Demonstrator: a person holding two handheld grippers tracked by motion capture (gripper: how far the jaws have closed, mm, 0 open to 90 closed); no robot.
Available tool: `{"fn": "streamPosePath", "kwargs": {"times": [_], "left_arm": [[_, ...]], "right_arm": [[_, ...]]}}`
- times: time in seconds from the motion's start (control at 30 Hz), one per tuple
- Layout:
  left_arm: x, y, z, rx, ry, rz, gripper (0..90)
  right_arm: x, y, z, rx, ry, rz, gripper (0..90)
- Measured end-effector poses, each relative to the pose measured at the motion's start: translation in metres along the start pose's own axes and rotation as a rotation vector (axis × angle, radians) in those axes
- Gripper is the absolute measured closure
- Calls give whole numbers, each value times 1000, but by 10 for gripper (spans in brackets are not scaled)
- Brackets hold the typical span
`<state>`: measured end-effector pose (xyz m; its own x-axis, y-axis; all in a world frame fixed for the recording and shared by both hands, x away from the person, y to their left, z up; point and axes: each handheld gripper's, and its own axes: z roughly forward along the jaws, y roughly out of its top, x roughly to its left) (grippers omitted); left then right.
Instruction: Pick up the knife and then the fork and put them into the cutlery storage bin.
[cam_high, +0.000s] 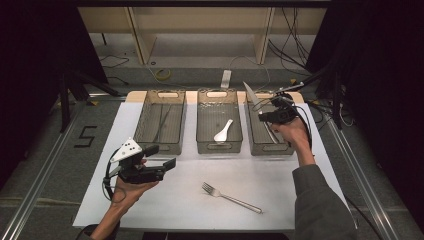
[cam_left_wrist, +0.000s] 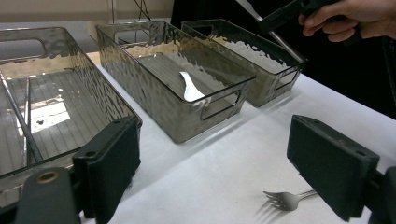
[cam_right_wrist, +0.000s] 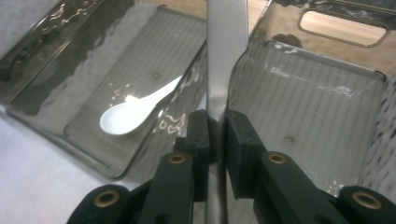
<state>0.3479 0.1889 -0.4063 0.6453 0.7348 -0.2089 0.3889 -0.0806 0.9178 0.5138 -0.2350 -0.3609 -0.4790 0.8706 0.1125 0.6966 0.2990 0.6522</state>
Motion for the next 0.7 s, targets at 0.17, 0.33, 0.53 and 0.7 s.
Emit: {"fn": "streamPosePath", "kwargs": {"times": [0.17,0.33,0.53,0.7], "left_arm": [[0,0,0,1,1,2,166],[0,0,0,2,-1,6,166],[0,0,0,1,-2,5,166],[-1,0,0,1,-2,6,166]], "right_arm": [[-5,4,6,11,-25,27,812],[-9,5,14,21,-44,47,812],[-15,5,21,29,-59,80,812],[-18,4,25,32,-67,104,812]]}}
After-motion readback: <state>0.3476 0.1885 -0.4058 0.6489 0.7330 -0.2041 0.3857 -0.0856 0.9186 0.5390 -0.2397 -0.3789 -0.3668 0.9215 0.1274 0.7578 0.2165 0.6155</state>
